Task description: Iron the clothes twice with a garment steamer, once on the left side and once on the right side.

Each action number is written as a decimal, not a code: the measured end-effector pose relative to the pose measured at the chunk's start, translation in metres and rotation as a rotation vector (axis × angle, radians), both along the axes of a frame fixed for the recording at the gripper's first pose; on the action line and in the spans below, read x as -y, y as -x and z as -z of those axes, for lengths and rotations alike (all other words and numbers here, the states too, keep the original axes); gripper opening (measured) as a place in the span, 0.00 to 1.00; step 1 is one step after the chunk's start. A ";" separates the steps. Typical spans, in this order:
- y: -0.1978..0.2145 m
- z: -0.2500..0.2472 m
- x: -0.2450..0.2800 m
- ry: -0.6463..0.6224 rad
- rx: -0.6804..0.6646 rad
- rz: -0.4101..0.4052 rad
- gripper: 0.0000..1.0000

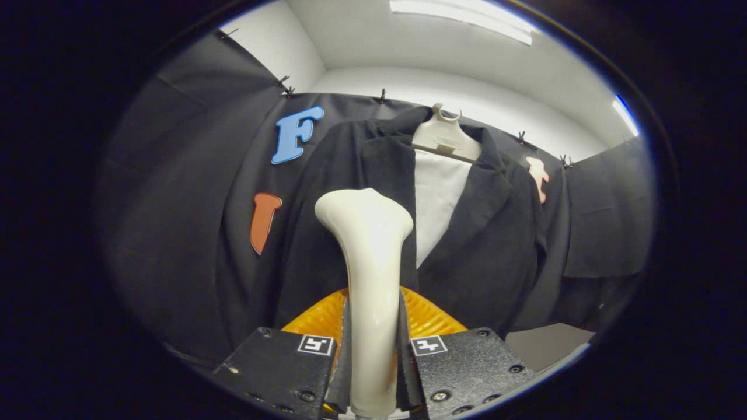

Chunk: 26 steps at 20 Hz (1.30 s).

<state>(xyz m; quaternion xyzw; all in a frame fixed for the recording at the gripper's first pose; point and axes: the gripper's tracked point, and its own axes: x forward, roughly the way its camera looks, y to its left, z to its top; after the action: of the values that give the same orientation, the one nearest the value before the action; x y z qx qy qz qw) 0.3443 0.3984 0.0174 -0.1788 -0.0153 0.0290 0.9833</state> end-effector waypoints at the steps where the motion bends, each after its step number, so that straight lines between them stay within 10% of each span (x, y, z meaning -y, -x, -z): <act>1: 0.002 0.006 0.001 0.001 -0.012 0.003 0.35; 26: 0.073 0.228 0.057 0.182 -0.401 0.047 0.35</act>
<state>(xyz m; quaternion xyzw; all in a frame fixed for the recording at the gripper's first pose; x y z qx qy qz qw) 0.2715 0.3412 -0.2109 -0.2576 0.1875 0.0422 0.9470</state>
